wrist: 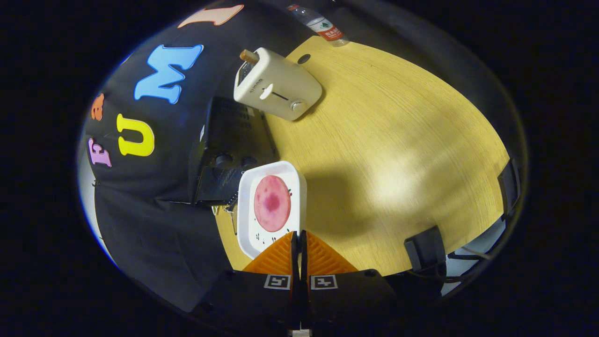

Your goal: Open the toaster oven, put the food inside, and close the toaster oven door.

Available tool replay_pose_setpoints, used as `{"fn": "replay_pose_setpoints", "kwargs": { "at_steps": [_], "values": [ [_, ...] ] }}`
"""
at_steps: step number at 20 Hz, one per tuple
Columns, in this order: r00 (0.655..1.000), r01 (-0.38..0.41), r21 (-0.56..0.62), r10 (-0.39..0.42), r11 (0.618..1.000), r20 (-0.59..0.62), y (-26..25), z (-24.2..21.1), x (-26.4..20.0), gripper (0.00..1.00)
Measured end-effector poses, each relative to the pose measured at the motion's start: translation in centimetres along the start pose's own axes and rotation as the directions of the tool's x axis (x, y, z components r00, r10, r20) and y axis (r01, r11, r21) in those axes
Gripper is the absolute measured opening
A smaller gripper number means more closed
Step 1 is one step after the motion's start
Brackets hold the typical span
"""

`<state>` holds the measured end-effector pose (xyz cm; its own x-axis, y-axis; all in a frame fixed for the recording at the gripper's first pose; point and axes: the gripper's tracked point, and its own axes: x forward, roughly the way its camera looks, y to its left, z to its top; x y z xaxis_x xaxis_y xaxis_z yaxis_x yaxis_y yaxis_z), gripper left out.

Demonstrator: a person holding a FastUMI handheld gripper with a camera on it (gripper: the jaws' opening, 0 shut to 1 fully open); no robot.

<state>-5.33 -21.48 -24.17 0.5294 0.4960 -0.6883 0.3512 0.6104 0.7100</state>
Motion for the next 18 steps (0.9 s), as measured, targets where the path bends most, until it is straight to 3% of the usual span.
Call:
{"fn": "replay_pose_setpoints", "kwargs": {
  "at_steps": [14,18],
  "values": [
    [0.992,-0.121,-0.002,0.121,0.993,0.027,12.0,-12.7,4.2,0.02],
    [0.989,-0.139,0.007,0.139,0.99,0.052,14.1,-13.5,5.8,0.02]
  ]
}}
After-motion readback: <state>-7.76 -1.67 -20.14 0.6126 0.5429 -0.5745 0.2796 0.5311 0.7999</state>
